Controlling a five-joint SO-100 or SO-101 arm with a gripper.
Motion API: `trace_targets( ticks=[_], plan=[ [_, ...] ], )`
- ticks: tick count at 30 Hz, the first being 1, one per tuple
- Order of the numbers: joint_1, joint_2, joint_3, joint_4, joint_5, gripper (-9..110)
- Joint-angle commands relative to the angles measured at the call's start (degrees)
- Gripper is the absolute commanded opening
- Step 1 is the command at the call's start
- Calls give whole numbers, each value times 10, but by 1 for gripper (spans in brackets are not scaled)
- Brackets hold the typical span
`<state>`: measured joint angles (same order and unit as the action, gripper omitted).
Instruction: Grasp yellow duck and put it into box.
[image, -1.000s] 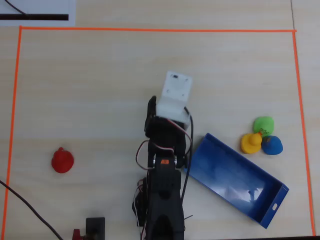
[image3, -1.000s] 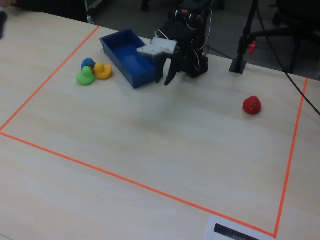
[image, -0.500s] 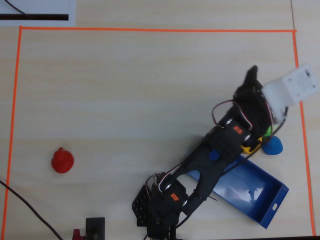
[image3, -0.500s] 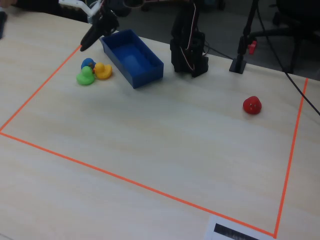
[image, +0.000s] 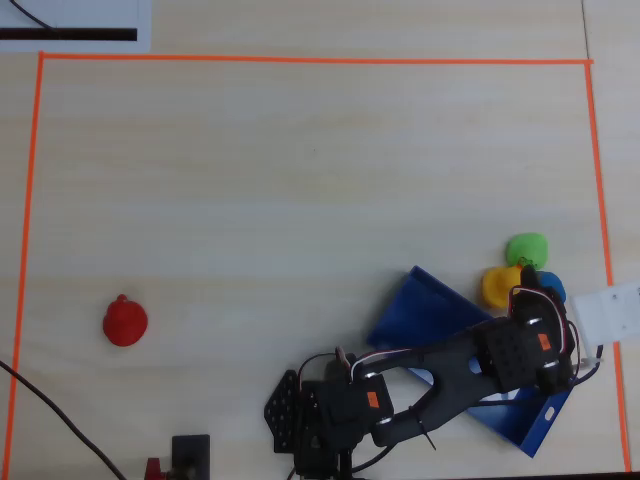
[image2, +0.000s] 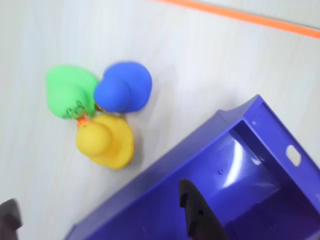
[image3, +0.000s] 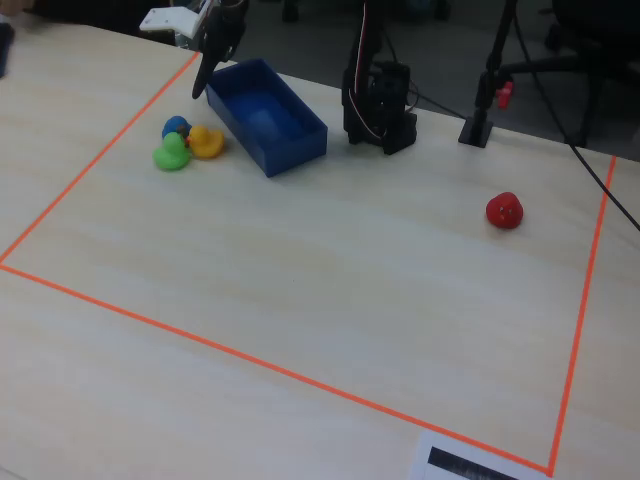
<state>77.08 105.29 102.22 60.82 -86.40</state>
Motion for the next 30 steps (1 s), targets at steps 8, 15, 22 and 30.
trace_targets(
  ticks=[8, 15, 22, 30],
  plan=[
    [-32, 2, -18, 43, -51, 45],
    [-62, -21, -2, -3, -83, 45],
    [-63, -72, 18, -70, -113, 45],
    [-40, -141, 22, -125, -134, 45]
  ],
)
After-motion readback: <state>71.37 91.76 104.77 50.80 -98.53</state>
